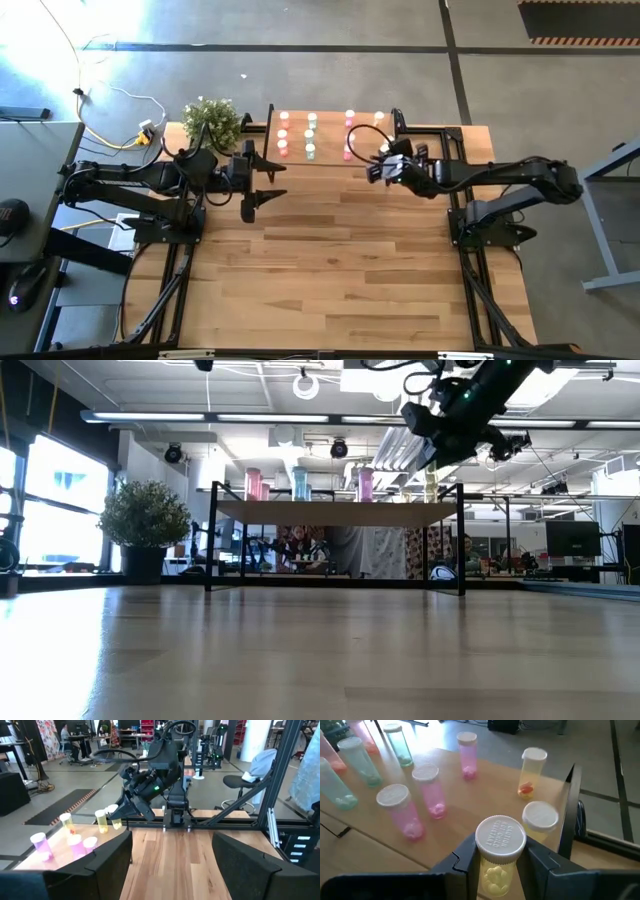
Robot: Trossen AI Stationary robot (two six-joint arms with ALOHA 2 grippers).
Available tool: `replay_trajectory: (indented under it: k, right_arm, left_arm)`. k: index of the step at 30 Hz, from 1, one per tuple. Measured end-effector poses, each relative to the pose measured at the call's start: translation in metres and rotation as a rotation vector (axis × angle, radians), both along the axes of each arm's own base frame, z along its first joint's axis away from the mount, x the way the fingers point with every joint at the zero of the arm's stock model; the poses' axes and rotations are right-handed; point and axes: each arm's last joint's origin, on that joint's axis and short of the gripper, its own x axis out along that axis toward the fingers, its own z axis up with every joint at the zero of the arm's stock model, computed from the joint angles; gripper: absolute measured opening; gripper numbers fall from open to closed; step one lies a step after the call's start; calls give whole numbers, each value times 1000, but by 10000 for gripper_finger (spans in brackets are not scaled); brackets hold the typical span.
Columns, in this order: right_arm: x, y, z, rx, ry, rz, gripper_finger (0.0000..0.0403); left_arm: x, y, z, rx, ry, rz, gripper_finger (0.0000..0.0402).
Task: Pick and place medicine bottles onto shelf by color
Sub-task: Put the yellow pill bottle on the shelf aligned with the other yellow pill bottles
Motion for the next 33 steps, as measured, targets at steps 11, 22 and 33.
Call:
replay_trajectory:
  k: [11, 22, 33]
  right_arm:
    - [12, -2, -18, 14, 18, -64, 95]
    - [14, -9, -24, 6, 39, -105, 95]
    - [15, -10, -25, 15, 41, -95, 102]
  left_arm:
    - [0, 0, -2, 0, 16, -1, 266]
    - [0, 0, -2, 0, 16, -1, 266]
    - [0, 0, -1, -2, 15, -1, 266]
